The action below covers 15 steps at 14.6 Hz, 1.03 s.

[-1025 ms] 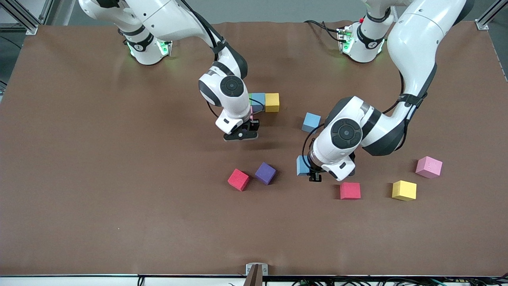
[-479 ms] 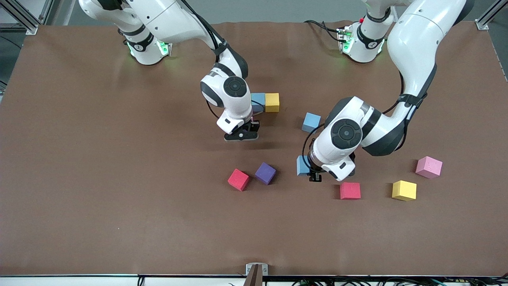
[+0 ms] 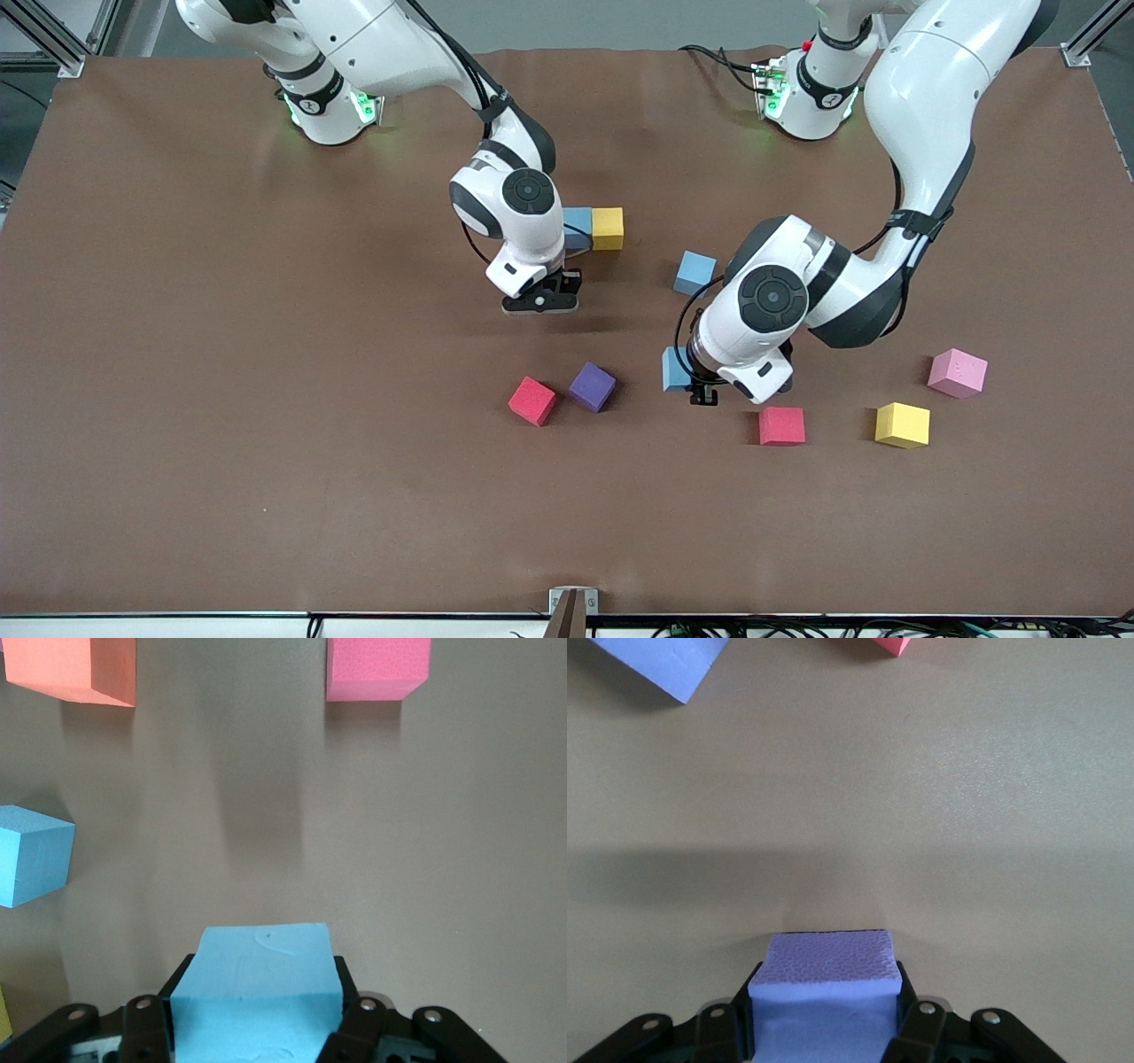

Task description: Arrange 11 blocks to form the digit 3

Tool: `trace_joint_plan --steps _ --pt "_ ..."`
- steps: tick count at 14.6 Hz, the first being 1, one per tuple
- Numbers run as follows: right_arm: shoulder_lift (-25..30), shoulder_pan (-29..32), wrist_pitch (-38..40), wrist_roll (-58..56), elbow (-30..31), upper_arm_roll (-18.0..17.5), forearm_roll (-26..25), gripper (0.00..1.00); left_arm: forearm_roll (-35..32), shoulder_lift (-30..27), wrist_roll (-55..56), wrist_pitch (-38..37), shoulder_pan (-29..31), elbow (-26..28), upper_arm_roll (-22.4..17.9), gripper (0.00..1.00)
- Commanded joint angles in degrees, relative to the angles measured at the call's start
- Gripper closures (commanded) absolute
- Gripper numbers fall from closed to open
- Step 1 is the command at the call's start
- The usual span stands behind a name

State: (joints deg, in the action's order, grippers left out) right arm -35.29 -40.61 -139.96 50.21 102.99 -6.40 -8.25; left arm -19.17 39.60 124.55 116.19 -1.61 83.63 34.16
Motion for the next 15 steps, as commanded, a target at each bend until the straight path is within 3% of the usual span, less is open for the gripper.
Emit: trace_joint_plan --steps 1,15 --pt "-0.6 -0.8 0.6 2.4 -0.9 0.4 -1.8 0.99 0.6 -0.2 0.5 0.7 0.1 0.4 0.0 0.89" --pt "-0.6 -1.8 1.4 4.2 -0.4 0.5 -1.7 0.99 0.3 -0.2 1.1 0.6 -0.4 1.1 -0.1 0.89"
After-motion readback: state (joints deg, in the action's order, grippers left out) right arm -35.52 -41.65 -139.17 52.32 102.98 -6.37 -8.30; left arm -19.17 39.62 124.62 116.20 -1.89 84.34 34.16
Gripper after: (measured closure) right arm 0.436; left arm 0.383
